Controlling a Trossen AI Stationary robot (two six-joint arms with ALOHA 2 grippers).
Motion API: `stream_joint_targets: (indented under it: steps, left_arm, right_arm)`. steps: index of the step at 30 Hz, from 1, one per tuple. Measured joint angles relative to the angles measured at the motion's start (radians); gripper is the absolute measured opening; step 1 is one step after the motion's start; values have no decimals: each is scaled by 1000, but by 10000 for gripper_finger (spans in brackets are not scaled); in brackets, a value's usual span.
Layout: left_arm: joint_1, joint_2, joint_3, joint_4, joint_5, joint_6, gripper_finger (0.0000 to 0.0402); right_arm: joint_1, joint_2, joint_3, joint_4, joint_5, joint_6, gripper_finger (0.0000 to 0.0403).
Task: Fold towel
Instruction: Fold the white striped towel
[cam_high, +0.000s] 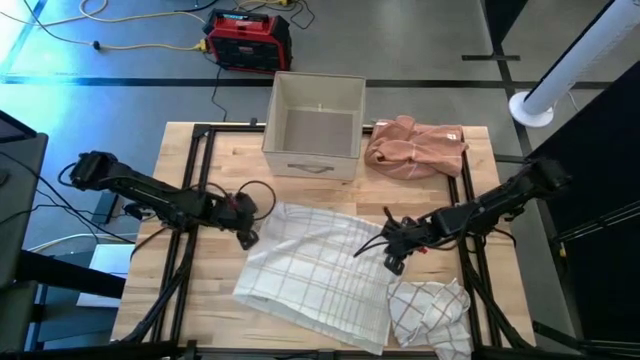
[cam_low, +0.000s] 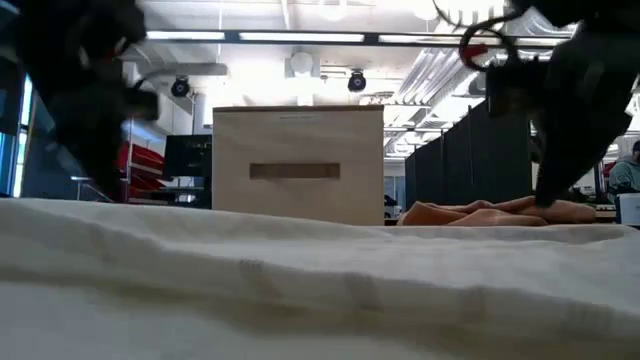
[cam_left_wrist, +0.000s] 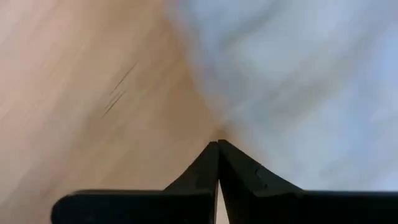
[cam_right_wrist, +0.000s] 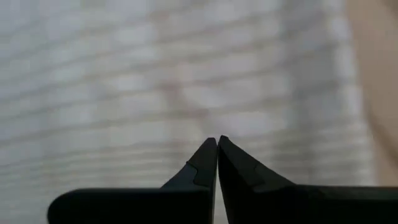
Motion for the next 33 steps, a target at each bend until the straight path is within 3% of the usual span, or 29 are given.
stream_joint_targets:
  steps: [5,14,17,22,27,33]
  left_arm:
    - [15,38,-6,360,8,268,0]
    - [180,298,-58,539,143,324,0]
    - [210,333,-58,520,106,317,0]
    - [237,307,-52,354,12,298,0]
    - [235,224,-57,237,14,305,0]
    - [159,107,-59,27,45,60,0]
  right_arm:
    - [34,7,2,57,-8,29,0]
    - [64,143,0,41,21,107,0]
    - [72,155,0,24,3,113,0]
    - [95,154,3,-54,12,137,0]
    - [94,154,3,-72,46,129,0]
    - [58,154,2,-84,120,120,0]
